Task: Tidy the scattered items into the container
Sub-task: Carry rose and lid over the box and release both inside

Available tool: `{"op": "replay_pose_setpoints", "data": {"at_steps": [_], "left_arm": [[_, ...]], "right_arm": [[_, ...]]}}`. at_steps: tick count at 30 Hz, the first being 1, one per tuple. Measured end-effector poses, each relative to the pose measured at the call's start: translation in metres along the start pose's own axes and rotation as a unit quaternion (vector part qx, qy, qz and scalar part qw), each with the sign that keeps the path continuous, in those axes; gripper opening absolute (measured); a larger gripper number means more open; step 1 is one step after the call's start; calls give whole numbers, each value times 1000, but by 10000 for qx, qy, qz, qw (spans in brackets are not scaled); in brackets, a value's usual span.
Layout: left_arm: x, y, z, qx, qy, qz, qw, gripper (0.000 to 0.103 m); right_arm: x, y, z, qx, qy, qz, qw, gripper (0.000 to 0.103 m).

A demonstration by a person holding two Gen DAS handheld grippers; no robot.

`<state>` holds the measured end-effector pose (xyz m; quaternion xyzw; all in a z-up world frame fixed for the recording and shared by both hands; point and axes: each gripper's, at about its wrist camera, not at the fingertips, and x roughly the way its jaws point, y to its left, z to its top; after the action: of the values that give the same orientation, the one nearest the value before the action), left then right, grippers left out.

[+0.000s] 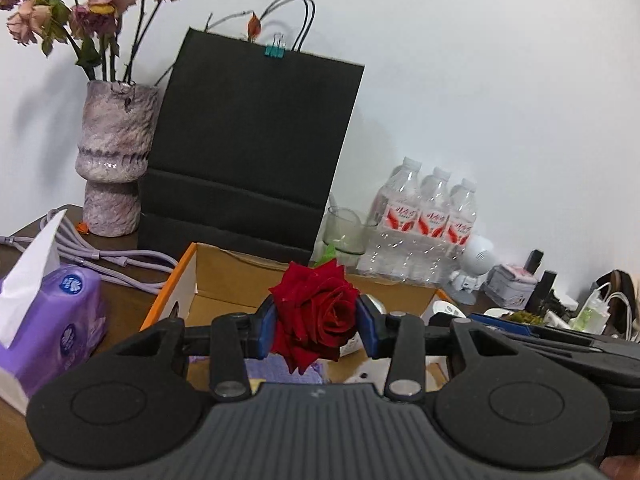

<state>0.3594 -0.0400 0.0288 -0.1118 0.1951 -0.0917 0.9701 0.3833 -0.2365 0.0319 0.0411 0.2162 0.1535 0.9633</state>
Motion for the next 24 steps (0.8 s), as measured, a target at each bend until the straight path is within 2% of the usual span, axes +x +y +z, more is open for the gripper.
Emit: {"op": "replay_pose_setpoints", "data": {"at_steps": [8,24], "left_arm": [[28,9,-14,160,375,248,9989,42],[30,2,-18,363,429,287,9980,43]], "right_arm": [[26,-5,-13,-6,331,-94,9994,38],[33,-8,-17,-36,497,-128,9987,39]]}}
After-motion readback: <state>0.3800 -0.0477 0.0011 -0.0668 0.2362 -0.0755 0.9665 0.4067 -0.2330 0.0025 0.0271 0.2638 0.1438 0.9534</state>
